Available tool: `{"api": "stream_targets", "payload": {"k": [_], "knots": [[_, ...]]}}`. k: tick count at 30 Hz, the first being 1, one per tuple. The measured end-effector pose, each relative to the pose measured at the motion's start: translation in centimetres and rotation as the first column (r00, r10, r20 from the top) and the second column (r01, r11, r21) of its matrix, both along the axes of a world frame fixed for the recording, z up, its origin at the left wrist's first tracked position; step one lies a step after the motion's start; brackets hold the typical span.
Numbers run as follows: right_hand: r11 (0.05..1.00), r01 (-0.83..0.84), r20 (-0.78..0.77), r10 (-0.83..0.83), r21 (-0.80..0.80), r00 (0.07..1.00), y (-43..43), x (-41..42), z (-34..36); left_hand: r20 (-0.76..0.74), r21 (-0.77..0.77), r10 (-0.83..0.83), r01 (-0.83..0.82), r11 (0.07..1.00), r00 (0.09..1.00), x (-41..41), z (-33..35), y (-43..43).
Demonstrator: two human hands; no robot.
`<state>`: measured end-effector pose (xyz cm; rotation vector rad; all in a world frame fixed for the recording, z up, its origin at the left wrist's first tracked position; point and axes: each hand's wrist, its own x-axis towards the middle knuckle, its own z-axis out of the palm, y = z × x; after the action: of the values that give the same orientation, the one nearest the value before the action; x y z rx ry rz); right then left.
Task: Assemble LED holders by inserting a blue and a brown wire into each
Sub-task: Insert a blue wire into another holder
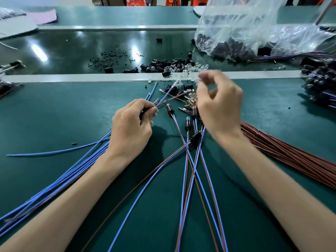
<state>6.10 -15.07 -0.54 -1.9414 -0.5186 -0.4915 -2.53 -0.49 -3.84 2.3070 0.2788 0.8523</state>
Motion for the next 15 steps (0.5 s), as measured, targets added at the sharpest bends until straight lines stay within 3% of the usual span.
{"api": "stream_targets", "payload": {"k": [3, 8, 10, 15], "knots": [[0.964, -0.05, -0.015, 0.047, -0.261, 0.999, 1.8, 3.8, 1.8, -0.001, -0.032, 0.059, -0.059, 0.998, 0.998, 0.2, 0.0, 0.2], [0.723, -0.239, -0.225, 0.118, -0.648, 0.967, 6.1, 7.9, 1.6, 0.022, -0.077, 0.063, -0.061, 0.995, 0.998, 0.1, 0.2, 0.2], [0.678, -0.247, -0.273, 0.071, -0.692, 0.959, 6.8, 8.5, 0.7, 0.012, -0.071, 0.074, -0.073, 0.995, 0.997, 0.0, 0.3, 0.2], [0.727, -0.185, -0.232, 0.036, -0.661, 0.972, 6.8, 8.8, 0.0, 0.06, -0.063, 0.076, -0.072, 0.995, 0.995, 0.1, 0.3, 0.2]]}}
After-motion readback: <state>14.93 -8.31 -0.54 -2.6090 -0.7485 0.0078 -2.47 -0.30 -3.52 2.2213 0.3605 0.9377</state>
